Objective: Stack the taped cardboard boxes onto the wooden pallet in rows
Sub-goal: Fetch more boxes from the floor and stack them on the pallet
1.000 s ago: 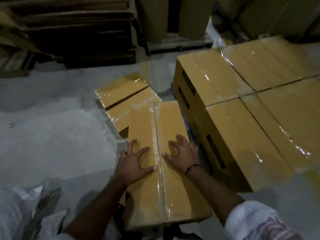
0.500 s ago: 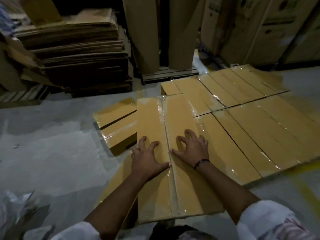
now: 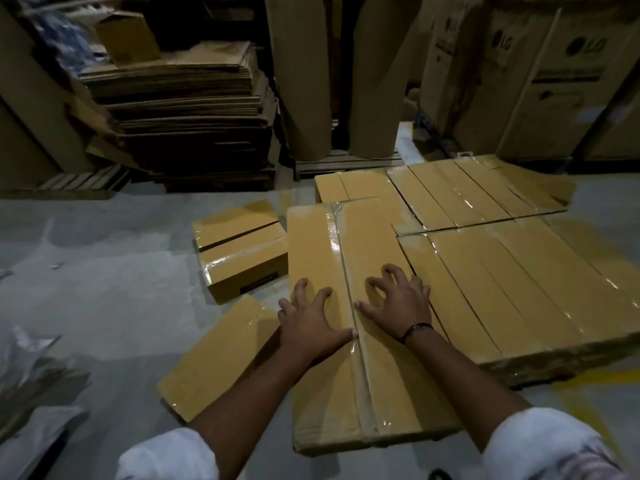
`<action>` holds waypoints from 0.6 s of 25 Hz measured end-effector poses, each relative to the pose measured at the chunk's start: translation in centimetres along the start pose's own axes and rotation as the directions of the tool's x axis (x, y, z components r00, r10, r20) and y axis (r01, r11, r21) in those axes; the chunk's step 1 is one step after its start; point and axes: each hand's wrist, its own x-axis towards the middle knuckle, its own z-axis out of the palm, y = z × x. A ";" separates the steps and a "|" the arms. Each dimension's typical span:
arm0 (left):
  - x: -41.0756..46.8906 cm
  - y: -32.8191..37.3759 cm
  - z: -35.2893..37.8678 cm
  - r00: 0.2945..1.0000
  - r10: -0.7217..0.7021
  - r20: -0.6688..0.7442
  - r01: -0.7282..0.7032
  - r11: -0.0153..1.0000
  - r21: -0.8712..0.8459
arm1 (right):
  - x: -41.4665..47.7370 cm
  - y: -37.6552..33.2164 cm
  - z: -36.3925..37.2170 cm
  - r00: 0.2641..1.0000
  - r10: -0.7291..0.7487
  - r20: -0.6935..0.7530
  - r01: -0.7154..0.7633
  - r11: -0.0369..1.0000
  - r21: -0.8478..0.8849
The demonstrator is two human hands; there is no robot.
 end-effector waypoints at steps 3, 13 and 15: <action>0.5 5.9 3.2 0.998 -0.068 0.005 0.068 0.998 0.006 | 1.2 5.9 -1.1 0.999 -0.022 0.040 0.022 1.000 0.009; 5.5 17.1 7.7 0.985 -0.174 0.006 0.174 0.985 -0.015 | 8.0 18.0 -4.6 0.983 -0.134 0.129 0.132 0.991 0.024; 7.4 17.1 7.9 0.986 -0.168 0.016 0.168 0.986 0.002 | 9.8 18.6 -4.2 0.980 -0.138 0.146 0.134 0.990 0.039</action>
